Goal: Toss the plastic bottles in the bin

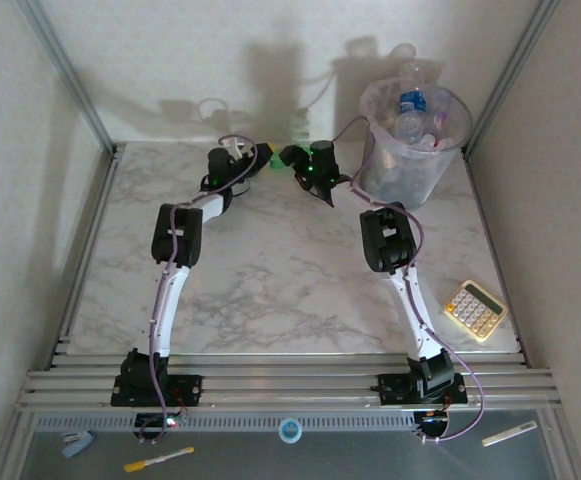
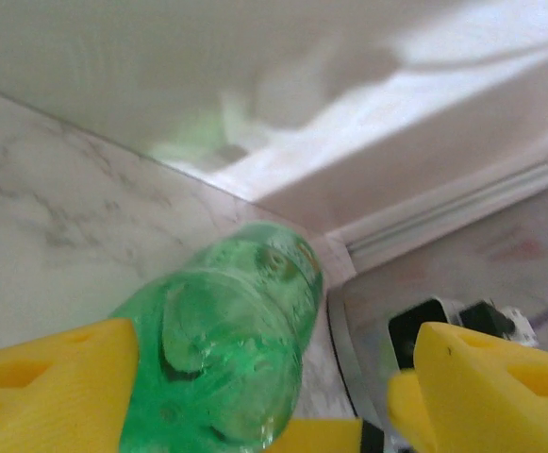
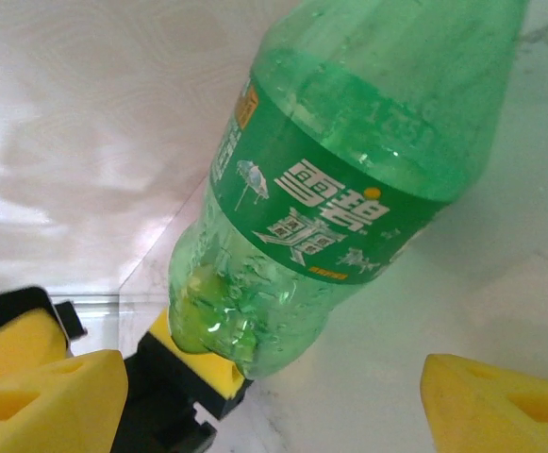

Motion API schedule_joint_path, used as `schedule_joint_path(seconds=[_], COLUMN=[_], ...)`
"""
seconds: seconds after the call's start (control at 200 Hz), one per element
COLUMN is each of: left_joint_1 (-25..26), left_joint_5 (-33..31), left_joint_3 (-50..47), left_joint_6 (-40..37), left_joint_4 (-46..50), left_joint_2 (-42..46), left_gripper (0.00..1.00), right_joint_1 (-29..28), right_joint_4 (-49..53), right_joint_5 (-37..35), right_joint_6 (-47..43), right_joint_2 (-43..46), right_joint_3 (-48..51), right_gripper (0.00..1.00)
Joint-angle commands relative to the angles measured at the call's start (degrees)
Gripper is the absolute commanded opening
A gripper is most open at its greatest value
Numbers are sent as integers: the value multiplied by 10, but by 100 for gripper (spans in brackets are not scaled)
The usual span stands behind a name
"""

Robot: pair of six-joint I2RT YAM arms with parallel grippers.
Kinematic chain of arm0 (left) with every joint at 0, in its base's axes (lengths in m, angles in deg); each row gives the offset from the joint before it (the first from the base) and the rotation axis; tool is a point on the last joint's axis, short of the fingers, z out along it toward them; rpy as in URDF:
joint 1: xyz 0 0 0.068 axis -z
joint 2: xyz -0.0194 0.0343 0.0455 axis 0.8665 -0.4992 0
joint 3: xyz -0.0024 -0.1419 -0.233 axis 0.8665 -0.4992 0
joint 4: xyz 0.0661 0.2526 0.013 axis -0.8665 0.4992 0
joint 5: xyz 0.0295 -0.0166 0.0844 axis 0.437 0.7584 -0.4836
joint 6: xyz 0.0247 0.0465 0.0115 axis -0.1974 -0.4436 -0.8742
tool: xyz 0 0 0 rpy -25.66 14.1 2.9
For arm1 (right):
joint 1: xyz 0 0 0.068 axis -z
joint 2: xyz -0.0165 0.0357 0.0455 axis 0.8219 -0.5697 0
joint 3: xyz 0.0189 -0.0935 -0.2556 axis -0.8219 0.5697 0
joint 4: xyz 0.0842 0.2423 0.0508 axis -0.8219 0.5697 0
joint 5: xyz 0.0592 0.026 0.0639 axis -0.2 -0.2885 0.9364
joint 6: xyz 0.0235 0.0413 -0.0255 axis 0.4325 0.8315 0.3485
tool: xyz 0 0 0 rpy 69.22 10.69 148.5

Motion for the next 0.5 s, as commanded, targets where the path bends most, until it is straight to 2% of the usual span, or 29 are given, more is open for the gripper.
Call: schedule_joint_path(seconds=[0.0, 0.17, 0.275, 0.355, 0.49], left_joint_1=[22, 59, 75, 81, 86], left_joint_5=[63, 102, 123, 129, 129], left_joint_3=[-53, -65, -69, -99, -156], left_joint_6=[-10, -27, -24, -6, 34], left_joint_4=[-54, -68, -74, -110, -195], left_joint_2=[25, 37, 37, 46, 68], left_gripper=[76, 75, 70, 69, 69], right_joint_1=[16, 22, 25, 28, 30], right_joint_4=[66, 123, 188, 237, 345], right_joint_5=[-28, -40, -54, -73, -95], right_joint_6=[14, 9, -4, -16, -52], right_joint_2=[13, 22, 26, 30, 4], right_joint_3=[40, 35, 19, 10, -72], right_gripper=[82, 83, 83, 82, 81])
